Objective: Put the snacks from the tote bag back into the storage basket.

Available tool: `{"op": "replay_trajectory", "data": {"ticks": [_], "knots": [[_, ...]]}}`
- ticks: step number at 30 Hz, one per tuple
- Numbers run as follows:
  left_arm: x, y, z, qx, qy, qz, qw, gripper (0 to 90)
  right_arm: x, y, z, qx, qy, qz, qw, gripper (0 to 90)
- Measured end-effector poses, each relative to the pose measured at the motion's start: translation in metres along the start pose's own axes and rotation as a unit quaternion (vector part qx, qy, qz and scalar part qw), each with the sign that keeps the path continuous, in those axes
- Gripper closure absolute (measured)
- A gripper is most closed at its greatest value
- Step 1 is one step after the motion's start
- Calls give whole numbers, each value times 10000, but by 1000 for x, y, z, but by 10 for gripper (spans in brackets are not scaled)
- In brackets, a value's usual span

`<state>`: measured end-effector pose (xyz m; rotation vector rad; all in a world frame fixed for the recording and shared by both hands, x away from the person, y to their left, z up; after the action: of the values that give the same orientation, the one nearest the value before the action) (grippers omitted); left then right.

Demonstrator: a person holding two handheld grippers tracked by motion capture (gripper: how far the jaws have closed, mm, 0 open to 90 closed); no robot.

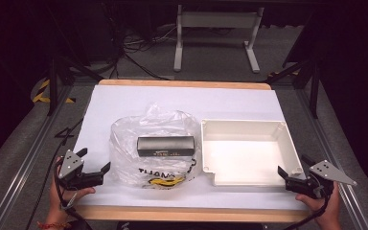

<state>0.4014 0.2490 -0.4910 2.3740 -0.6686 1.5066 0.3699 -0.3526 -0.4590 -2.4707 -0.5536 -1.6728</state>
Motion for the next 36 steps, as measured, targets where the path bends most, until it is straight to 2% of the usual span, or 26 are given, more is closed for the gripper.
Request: {"op": "replay_trajectory", "data": {"ticks": [2, 9, 14, 19, 21, 27, 30, 36], "knots": [[0, 1, 0, -46, -2, 12, 10000, 41, 1, 0, 0, -27, -28, -82, 10000, 47], [-1, 2, -2, -107, 37, 13, 9999, 40, 4, 2, -5, -74, 6, -90, 9999, 54], [0, 5, -1, -107, 30, 92, 9999, 39, 9, 6, -7, -103, 95, -84, 9999, 54], [-2, 5, -1, -81, 11, 79, 9999, 40, 14, 9, -6, -129, 36, -205, 9997, 73], [-3, 4, -1, -54, -31, 92, 9999, 40, 18, 9, -6, -48, 62, -190, 9998, 79], [-3, 6, 1, -70, -50, 107, 9999, 40, 39, 7, -10, -125, 260, -412, 9987, 130], [-3, 5, 1, -79, -61, 98, 9999, 39, 46, 4, -8, -154, 189, -489, 9985, 128], [-4, 8, 2, -148, -74, 107, 9998, 40, 61, -9, 1, -3, 273, -779, 9966, 144]]}}
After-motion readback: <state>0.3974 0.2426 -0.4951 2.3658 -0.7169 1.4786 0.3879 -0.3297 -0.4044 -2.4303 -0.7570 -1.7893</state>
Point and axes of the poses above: each handheld gripper's, and its own axes: z roughly forward along the jaws, x roughly out of its top, y roughly to its right, the point moved 10 cm from there along z, roughly forward along the jaws, and after that the axes turned 1 degree about -y, right-handed, at the moved point
